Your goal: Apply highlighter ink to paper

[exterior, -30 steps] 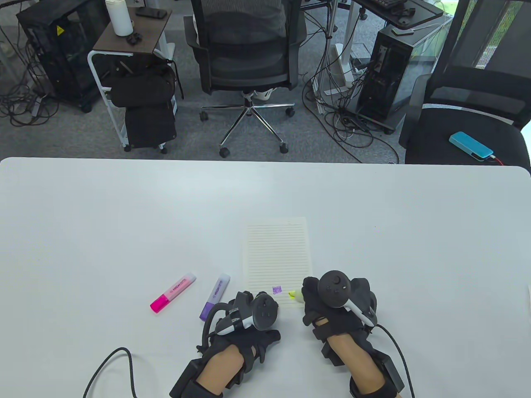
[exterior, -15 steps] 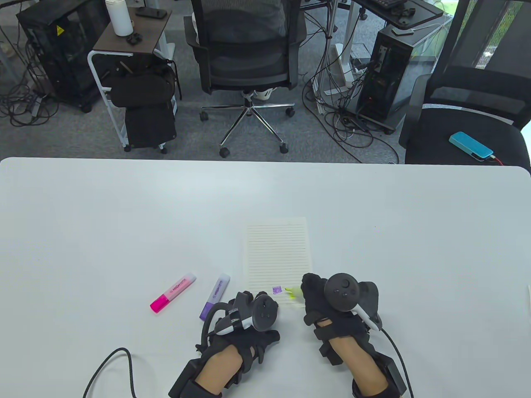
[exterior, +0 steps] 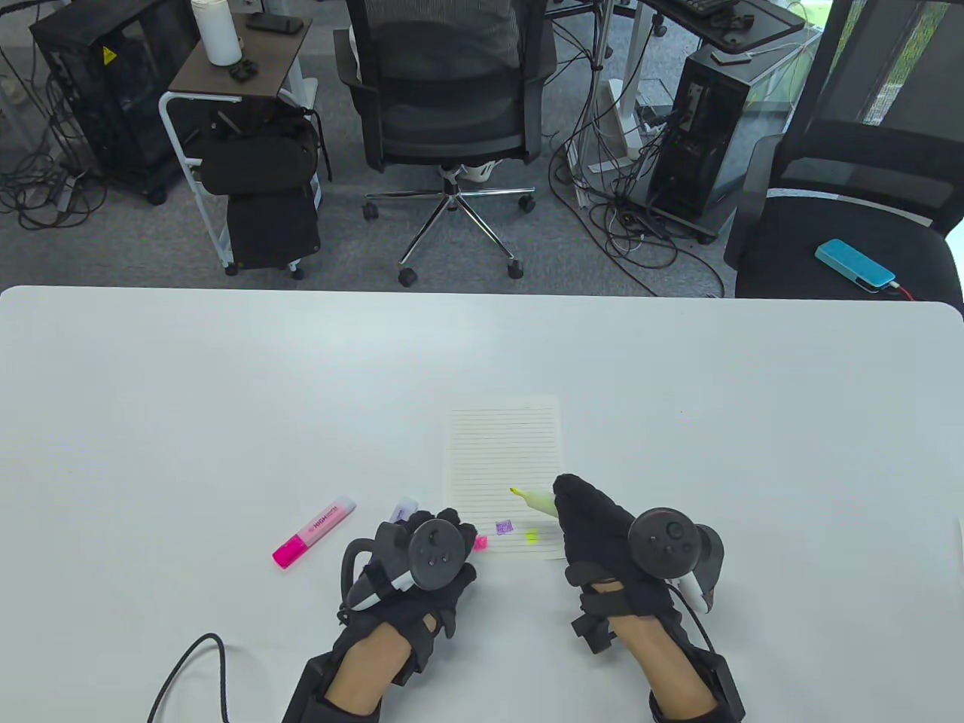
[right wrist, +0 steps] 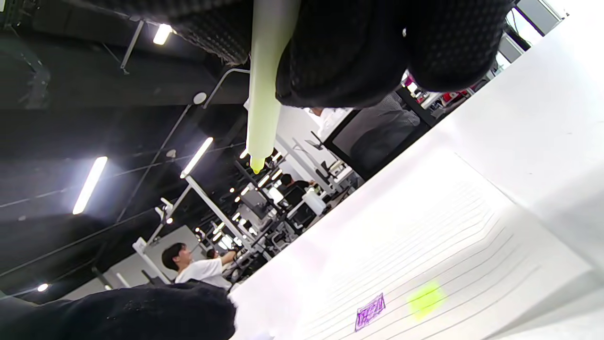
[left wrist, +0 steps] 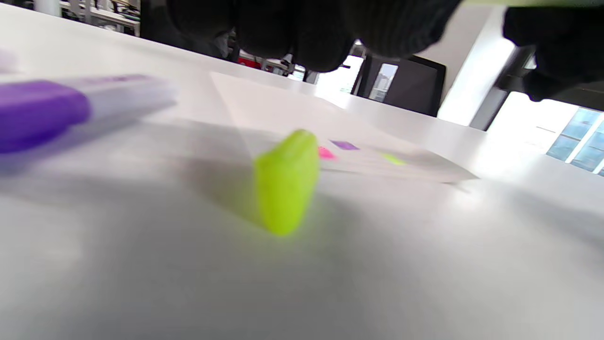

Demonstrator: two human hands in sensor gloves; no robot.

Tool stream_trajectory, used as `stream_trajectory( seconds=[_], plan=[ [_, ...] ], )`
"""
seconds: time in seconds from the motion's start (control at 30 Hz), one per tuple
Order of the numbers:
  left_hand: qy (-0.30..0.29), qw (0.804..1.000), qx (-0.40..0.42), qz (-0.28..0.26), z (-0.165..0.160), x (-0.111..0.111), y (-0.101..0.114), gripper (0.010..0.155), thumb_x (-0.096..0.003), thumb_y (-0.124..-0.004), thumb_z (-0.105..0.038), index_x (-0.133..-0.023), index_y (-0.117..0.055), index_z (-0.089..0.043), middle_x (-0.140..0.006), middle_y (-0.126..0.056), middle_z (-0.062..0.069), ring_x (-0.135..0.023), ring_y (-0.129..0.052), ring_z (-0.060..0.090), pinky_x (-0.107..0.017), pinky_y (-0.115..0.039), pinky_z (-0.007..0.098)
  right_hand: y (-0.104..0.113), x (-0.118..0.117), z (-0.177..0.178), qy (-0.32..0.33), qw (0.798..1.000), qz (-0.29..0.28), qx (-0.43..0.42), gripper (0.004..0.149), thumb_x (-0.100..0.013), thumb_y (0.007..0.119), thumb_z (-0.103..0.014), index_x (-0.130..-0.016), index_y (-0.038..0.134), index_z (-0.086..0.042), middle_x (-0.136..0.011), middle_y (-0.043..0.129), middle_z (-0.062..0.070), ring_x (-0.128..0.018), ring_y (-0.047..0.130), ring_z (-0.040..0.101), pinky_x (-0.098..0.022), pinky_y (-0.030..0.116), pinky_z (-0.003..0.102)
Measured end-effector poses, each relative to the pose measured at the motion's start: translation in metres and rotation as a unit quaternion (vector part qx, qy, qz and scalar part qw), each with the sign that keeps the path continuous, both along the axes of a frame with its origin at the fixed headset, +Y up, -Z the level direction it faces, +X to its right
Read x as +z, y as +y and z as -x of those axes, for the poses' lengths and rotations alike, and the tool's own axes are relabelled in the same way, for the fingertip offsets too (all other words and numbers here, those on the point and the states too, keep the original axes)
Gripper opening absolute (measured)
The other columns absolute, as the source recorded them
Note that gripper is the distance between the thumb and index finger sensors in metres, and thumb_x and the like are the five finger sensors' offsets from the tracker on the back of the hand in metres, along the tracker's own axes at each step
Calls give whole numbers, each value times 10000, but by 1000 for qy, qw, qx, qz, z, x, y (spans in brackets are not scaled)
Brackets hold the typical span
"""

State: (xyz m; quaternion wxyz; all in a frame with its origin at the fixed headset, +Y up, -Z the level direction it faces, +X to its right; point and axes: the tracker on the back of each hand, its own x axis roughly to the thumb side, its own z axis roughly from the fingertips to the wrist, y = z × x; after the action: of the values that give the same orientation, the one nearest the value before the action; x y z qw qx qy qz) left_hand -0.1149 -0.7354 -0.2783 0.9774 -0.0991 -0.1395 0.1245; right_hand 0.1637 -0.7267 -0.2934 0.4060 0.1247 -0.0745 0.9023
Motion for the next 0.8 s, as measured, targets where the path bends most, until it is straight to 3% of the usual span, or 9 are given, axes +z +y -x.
stream_trajectory(
  seconds=[0.1,0.23,0.4,0.57,0.7,0.8],
  plan=[
    [25,999,-30,31,9,-1,-1,590,-422,-778,-384,-980,-696,-214,-1077,-624,61,-972,-595,400,-708,-480,633,0,0,0,4,1000,5,-2,403,-653,684,-361,-1004,700,-163,-739,886,134,-442,926,272,-504,759,537],
    [45,994,-68,74,7,0,-10,690,-398,-818,-497,-986,-638,-184,-1061,-592,94,-955,-581,397,-708,-462,637,0,0,1,9,1000,12,0,403,-653,685,-359,-1002,702,-159,-737,887,137,-439,926,274,-502,759,538],
    [49,990,-106,74,-6,1,-17,743,-378,-813,-580,-974,-629,-176,-1051,-584,97,-952,-572,393,-708,-453,639,-1,0,2,12,1000,16,3,403,-653,686,-359,-1003,702,-160,-735,888,138,-438,926,275,-500,760,539],
    [43,984,-153,77,-18,0,-27,637,-384,-831,-542,-905,-730,-189,-1044,-582,85,-953,-568,382,-713,-447,636,-2,0,5,19,1000,22,7,402,-652,686,-359,-1002,703,-161,-736,888,138,-438,927,275,-501,760,539],
    [35,985,-154,63,-22,-2,-28,577,-385,-836,-509,-854,-770,-179,-1031,-601,69,-944,-588,368,-710,-464,627,-4,-2,8,48,998,29,7,405,-651,688,-361,-1004,703,-163,-738,889,136,-442,927,274,-505,760,539],
    [34,994,-98,41,-14,-2,-19,568,-382,-839,-503,-848,-777,-184,-1031,-611,66,-941,-601,366,-708,-477,624,-4,-4,12,91,996,26,9,404,-647,694,-360,-1002,708,-168,-742,888,136,-447,927,277,-510,759,542]
  ],
)
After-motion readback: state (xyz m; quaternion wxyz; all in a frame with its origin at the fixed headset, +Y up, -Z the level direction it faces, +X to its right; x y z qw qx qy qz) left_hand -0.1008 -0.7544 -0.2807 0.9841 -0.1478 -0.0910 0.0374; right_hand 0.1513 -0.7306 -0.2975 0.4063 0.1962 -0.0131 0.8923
